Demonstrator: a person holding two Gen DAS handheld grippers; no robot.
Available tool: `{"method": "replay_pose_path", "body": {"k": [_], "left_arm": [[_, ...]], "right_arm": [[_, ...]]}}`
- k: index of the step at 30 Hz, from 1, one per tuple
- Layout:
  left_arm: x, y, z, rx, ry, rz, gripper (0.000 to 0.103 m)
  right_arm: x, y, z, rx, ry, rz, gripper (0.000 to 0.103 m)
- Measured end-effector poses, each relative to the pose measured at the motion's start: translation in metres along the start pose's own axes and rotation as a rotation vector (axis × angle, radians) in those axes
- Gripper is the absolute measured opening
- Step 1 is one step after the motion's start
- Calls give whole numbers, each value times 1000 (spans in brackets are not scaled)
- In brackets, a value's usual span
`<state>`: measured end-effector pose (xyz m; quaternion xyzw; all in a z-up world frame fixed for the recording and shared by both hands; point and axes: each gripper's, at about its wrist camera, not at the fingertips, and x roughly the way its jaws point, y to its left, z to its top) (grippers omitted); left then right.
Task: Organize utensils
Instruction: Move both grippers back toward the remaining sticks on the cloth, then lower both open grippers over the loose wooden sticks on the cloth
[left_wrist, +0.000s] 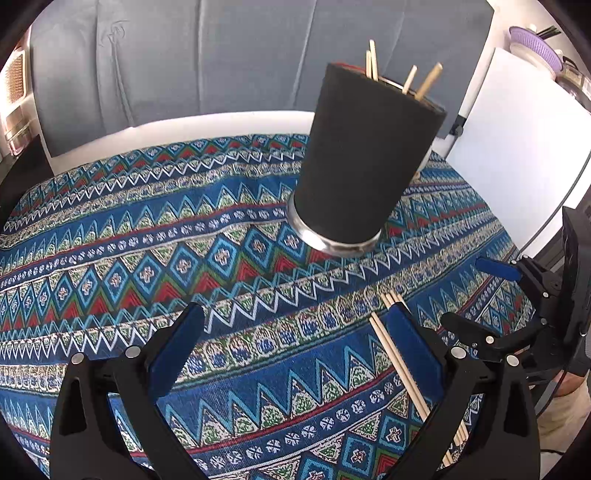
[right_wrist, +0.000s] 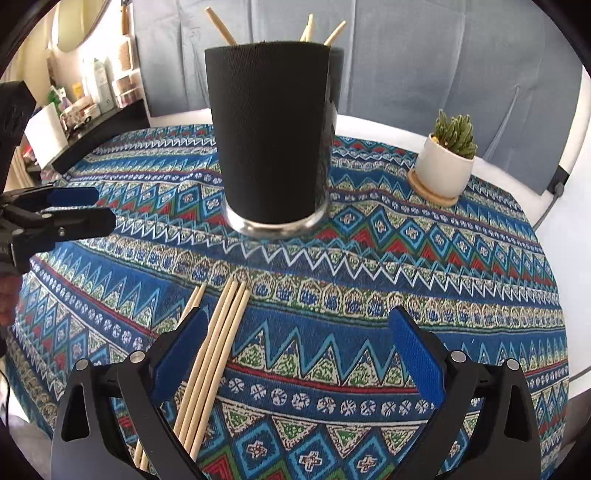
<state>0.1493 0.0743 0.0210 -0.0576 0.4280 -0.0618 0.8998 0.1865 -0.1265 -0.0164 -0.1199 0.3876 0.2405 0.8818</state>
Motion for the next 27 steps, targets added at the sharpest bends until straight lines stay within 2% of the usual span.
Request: {"method": "replay_pose_path", "body": {"k": [6,10,12,27], "left_arm": [[26,-25,-21,97,60,37,97],[42,-29,-29,95,109,32,97],[48,-32,-32,97,126,37,97],[46,-64,-48,174,116,45,97]], "right_arm": [[9,3,-11,-5,55,3,94],[16,7,-20,-35,92,-18,94],[15,7,-27,-43,89,-2,94],[-4,13,-49,-72,95,12,94]]}}
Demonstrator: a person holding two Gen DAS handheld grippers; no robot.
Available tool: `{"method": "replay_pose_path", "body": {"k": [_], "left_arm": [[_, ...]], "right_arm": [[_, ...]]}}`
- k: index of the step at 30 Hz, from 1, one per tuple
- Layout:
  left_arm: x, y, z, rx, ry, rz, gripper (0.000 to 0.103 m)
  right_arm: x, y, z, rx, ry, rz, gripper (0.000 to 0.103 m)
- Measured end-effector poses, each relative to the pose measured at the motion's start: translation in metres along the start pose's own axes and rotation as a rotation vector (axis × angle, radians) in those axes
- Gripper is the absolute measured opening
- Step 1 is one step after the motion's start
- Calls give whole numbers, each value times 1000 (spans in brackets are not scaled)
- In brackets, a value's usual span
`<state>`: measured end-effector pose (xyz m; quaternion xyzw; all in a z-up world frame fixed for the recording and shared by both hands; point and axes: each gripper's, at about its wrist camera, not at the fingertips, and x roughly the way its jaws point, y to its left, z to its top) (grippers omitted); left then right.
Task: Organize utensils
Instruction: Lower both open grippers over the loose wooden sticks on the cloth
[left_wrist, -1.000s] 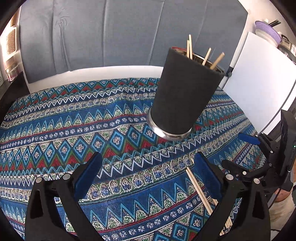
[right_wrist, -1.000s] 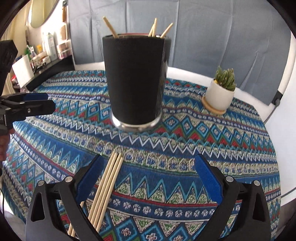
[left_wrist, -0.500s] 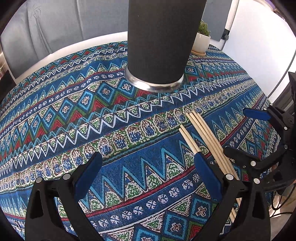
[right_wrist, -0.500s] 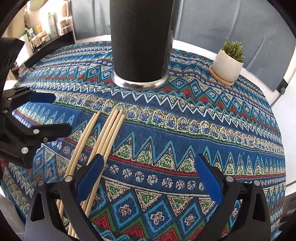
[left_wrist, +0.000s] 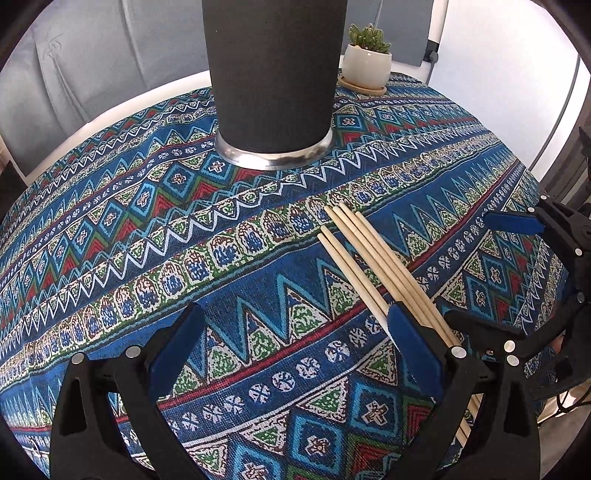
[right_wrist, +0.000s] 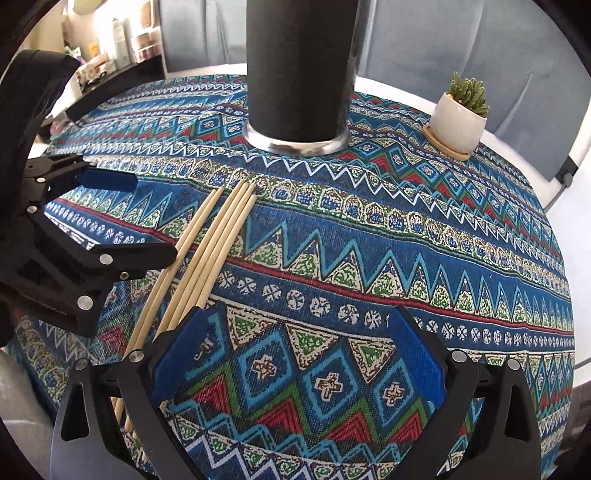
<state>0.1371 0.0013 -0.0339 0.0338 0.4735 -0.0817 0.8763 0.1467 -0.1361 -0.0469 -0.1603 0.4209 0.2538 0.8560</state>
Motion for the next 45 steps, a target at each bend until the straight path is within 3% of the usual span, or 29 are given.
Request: {"method": "replay_pose_path", "body": {"k": [11,18,20,23,33,38,43,45], "left_arm": [[-7,3,-9,-36,2,47,98],[-9,-3,-5,9,13,83,98],[-5,-2,-6,18,48,108,98],[-4,5,-6,-31,74,70,98],[-18,-6,2,1,39,39,97],[-8,-11,0,5,89,37,97],[-3,-6,-1,-31,105,17,98],[-3,-3,-3,-45,106,16,98]], "right_arm": [[-6,13,-2,-33,-10,53,95],[-12,17,-1,-93,9,-27,95],[-13,20,-2,-103,17,0,95],[-13,25,-5,-132,32,95,95],[-8,1,-3,-15,73,86,95],[-2,-9,-2,58,73,131,95],[0,-9,1,74,65,141,95],[2,-3,2,27,71,104,95]]}}
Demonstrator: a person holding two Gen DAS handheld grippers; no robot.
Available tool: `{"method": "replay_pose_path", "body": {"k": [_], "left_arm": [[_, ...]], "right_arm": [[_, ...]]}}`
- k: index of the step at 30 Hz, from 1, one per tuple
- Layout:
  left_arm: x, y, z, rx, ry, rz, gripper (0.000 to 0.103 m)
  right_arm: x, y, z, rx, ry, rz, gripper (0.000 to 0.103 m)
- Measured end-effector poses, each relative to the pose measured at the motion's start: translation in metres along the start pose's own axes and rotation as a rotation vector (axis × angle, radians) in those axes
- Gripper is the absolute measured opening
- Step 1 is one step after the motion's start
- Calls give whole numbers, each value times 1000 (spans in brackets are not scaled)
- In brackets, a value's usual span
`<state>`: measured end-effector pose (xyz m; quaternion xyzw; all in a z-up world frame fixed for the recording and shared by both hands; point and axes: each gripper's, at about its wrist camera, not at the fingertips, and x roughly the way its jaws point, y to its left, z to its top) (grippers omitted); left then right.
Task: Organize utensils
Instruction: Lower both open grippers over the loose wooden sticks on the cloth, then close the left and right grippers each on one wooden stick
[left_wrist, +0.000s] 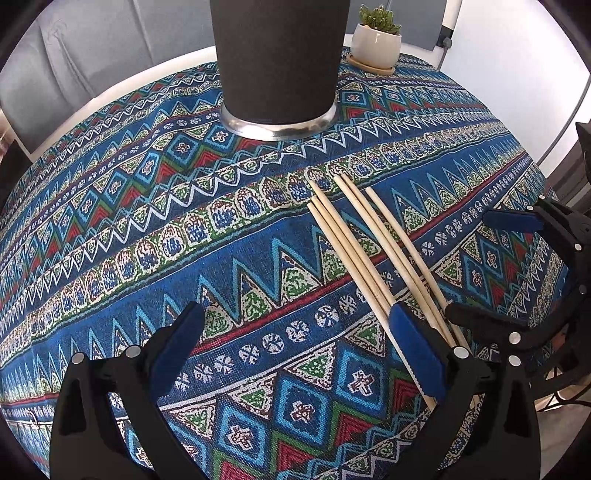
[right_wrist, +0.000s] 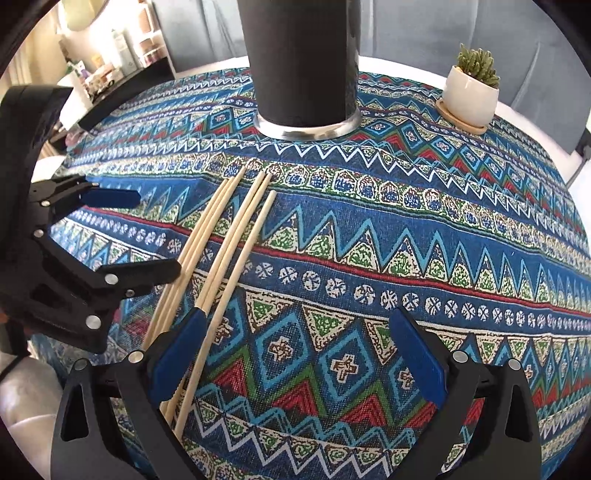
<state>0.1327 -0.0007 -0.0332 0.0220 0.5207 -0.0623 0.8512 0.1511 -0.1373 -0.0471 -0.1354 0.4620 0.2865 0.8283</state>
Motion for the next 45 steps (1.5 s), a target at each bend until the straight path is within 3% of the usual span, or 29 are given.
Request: {"method": "replay_pose_path", "body": {"k": [5,13,22,27,31,33,36,39,40,42,44,45], "left_arm": [[-1,3,-2,-22,16,13,99],[2,-1,3,-74,72,36,99],[8,-8,8,-129,179,92,99],[2,-9,1,-47,123,66,99],[-6,-3,-12,-3,65,49,97],[-10,-2,-18,24,43,39,94],[-21,8,-28,54,33,20,83],[-26,26,-32,79,28,-2,63],[-29,31,-34,92,26,-4,52],[-34,42,-37,103,40,-21,37],[-38,54,-38,117,58,-25,20],[-40,60,-40,113,68,-29,16]], "right_arm": [[-1,13,3,-107,-2,-79,95],[5,-4,7,-79,68,5,95],[7,-8,13,-152,118,36,95],[12,-9,19,-150,102,46,96],[12,-13,12,-104,-3,30,96],[11,-14,11,-107,-10,33,96],[10,-18,11,-153,14,61,96],[6,-20,6,-220,0,95,95],[5,-22,5,-232,7,98,93],[0,-26,5,-233,24,97,74],[-7,-35,8,-206,36,86,27],[-9,-39,9,-187,46,81,17]]}}
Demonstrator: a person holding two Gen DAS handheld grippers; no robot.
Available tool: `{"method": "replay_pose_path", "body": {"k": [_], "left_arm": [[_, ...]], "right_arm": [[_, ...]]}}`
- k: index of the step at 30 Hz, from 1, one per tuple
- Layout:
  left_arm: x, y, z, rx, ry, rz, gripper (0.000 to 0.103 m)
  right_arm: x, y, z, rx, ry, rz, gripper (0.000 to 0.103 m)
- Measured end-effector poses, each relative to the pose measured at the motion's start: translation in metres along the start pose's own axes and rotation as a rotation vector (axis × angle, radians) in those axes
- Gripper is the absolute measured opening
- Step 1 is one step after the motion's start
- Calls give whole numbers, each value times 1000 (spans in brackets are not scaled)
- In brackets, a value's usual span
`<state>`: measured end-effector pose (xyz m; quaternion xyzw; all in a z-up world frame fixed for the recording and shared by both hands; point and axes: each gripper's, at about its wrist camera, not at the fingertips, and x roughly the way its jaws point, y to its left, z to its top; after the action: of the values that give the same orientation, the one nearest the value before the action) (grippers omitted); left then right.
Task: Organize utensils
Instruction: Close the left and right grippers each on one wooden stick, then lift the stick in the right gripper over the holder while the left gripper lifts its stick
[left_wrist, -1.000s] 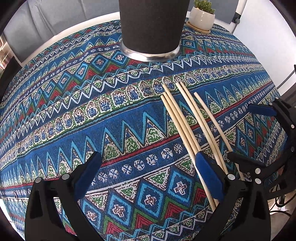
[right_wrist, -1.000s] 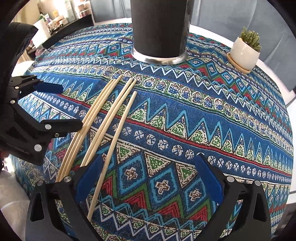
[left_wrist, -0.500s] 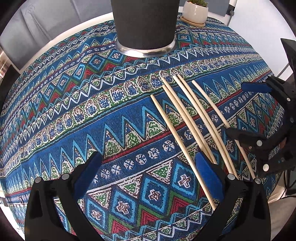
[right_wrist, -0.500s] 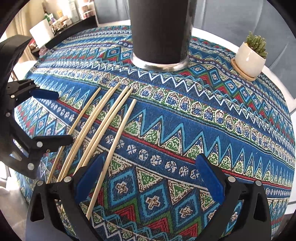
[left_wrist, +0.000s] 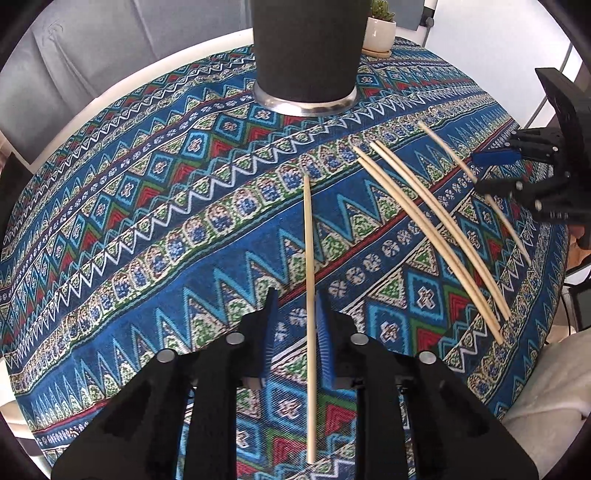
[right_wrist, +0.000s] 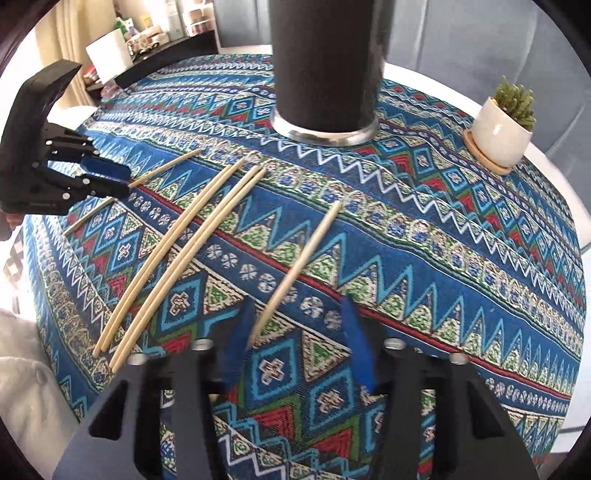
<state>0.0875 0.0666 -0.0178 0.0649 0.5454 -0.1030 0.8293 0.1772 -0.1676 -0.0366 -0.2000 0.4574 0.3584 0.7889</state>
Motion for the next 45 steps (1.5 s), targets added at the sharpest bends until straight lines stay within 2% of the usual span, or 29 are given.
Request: {"method": "replay_pose_path", "body": {"k": [1,2,5,10,11,14,17,21,24,31,38,40,45], "left_arm": [[-2,7,-2,-2,9,-2,12],[-3,13,-4,-2,16,-4,7],[-3,25,-7,-23,32,-40,5],[-7,46,-15,-99,-7,-149,5],[-9,50,-17,-109,-22,-147,5],[-17,64,-20,-141,-97,-140,5],[-32,77,-22,-168,-200,-134,5],[-49,88,-8,-185,-329,-120,5],[-73,86,4,-179,-421,-102,5],[-120,78,62,-131,-621,-82,5],[-144,69,107,-105,-773,-130,5],[-150,65,113,-98,-855,-147,5],[-152,62,134,-100,-971,-214,5]], "right_arm": [[-2,-9,-3,24,8,1,6],[-4,-18,-5,54,15,10,5],[-7,-29,-11,111,31,24,5],[-13,-40,-24,206,-4,52,5],[-16,-43,-29,216,-12,47,5],[-32,-53,-42,247,-52,10,5],[-54,-68,-40,272,-118,-35,5],[-86,-83,-31,278,-236,-101,5],[-107,-89,-22,285,-332,-110,5],[-142,-99,6,286,-537,-59,5],[-172,-92,50,225,-740,-19,5],[-179,-89,66,200,-788,-9,5],[-185,-74,100,140,-870,7,5]]}}
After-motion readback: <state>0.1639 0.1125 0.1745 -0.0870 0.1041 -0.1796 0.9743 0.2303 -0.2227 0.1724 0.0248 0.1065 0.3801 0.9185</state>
